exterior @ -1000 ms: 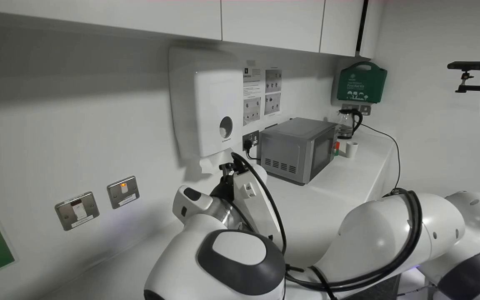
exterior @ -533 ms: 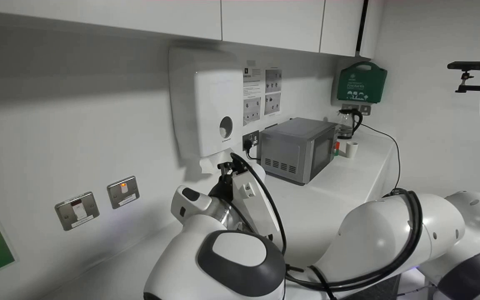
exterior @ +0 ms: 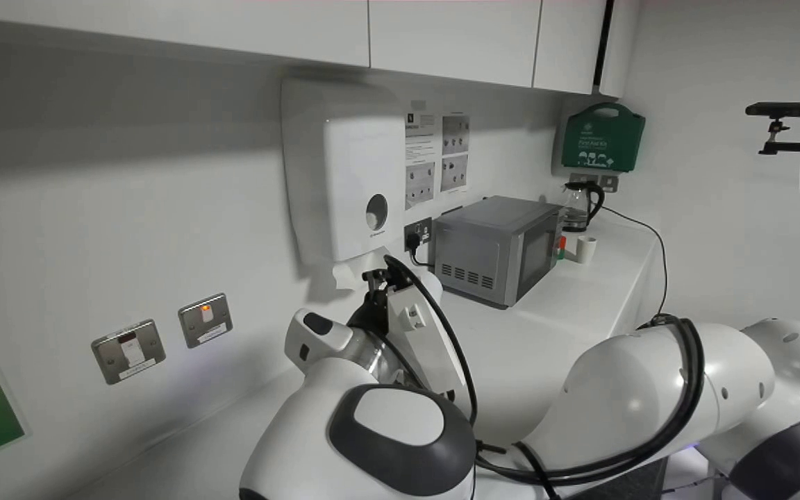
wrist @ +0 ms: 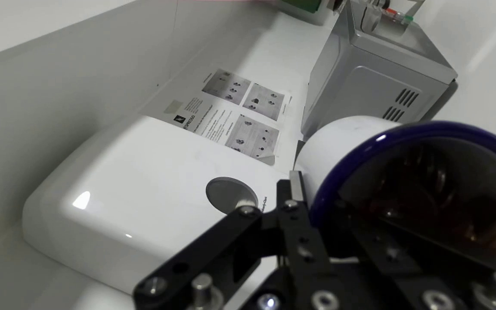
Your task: Pour the contents in the white mug into the cup.
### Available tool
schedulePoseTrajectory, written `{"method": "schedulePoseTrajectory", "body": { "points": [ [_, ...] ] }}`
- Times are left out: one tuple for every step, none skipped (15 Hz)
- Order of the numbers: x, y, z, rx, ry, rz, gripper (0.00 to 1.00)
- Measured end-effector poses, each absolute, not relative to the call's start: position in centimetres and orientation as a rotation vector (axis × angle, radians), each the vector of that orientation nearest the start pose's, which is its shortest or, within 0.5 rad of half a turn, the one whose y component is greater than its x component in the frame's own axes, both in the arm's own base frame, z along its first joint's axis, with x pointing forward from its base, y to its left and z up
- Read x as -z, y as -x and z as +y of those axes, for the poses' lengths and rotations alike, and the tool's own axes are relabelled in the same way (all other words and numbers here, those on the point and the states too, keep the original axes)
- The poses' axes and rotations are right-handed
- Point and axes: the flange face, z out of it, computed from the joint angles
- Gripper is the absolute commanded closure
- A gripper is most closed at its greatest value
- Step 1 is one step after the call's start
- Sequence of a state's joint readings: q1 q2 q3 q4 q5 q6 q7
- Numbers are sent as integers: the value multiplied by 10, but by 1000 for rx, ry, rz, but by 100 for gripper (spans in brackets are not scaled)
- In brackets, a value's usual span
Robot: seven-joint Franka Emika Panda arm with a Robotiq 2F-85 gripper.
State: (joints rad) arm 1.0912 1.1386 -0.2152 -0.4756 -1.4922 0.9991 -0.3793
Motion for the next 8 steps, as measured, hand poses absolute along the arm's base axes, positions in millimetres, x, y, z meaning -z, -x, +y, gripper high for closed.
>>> {"method": "schedulePoseTrajectory", "body": {
  "points": [
    [-476,-485,548,-65,-1345,539,99],
    [-477,-485,548,-68,-1341,535,99],
    [-477,-485,548,-70,-1336,530,99],
    [-478,-485,549,-73,-1331,525,99],
    [-478,-485,549,-75,-1328,522,99],
    [-479,-485,549,-76,-1325,519,99],
    [-479,-485,549,-77,-1323,517,99],
    [-479,-485,549,-78,-1321,515,99]
  ]
}}
